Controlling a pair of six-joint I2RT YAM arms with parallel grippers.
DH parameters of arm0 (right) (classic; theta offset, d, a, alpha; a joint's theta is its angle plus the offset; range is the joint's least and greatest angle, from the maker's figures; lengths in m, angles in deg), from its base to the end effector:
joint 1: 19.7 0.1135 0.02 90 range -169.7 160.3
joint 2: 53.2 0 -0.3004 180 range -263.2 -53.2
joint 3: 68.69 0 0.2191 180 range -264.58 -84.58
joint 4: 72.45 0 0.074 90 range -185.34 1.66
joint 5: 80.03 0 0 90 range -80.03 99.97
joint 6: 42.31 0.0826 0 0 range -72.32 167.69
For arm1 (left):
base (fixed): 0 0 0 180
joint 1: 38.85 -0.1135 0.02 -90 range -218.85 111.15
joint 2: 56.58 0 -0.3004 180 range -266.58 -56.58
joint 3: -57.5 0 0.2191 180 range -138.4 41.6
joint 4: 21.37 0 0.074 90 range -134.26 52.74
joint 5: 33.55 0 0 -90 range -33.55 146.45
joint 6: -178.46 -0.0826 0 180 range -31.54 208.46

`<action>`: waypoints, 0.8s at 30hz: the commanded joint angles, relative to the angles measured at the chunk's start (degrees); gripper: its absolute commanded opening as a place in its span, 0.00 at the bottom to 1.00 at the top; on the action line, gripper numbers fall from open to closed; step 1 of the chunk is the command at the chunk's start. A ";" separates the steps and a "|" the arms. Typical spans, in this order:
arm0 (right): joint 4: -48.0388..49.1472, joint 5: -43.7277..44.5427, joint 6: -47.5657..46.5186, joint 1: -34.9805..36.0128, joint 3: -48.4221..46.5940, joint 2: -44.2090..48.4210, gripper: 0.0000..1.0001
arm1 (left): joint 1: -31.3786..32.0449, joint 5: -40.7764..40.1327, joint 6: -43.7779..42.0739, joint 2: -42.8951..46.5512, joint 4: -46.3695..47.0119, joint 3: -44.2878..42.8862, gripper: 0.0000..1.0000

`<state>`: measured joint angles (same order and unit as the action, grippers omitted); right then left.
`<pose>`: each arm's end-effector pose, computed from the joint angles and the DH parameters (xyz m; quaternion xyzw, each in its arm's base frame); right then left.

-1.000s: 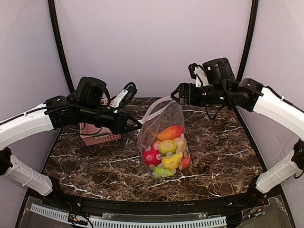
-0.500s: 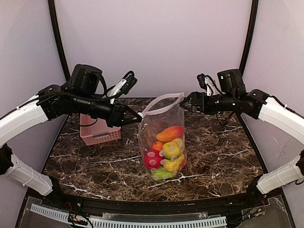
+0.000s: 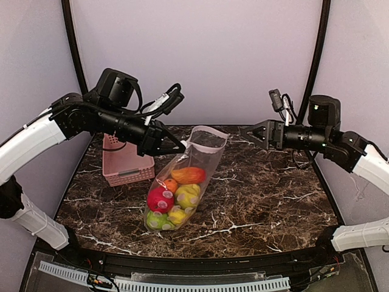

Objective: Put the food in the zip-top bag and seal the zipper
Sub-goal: Pick up the zipper food storage bag at the center of the board, then pass from the left arm to the right

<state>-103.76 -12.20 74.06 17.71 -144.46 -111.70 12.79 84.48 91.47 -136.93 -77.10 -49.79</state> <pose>0.1544 0.1574 0.3982 -0.1922 0.7586 0.4477 0.4327 0.1518 -0.2544 0.4382 0.4562 0.7102 -0.4119 0.3432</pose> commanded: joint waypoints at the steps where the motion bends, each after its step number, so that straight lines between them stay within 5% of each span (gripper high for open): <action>1: 4.47 -7.22 -3.72 1.17 0.97 0.11 0.94 | -0.12 3.02 -2.37 0.76 -2.01 -1.04 0.01; 8: 2.01 -10.49 -14.27 7.09 -4.05 -1.27 0.91 | -0.14 9.75 -7.66 -4.76 -8.43 -11.06 0.01; 16: -2.64 -12.26 -22.32 12.50 -9.43 -4.48 0.87 | -0.31 13.47 -10.35 -6.33 -11.95 -11.15 0.01; 24: -7.48 -15.41 -25.97 14.71 -14.18 -11.40 0.69 | -0.40 15.17 -10.99 -6.27 -13.09 -11.05 0.01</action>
<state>-107.90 -25.21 50.95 31.63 -155.89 -120.48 12.72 96.28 81.98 -144.17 -88.68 -60.57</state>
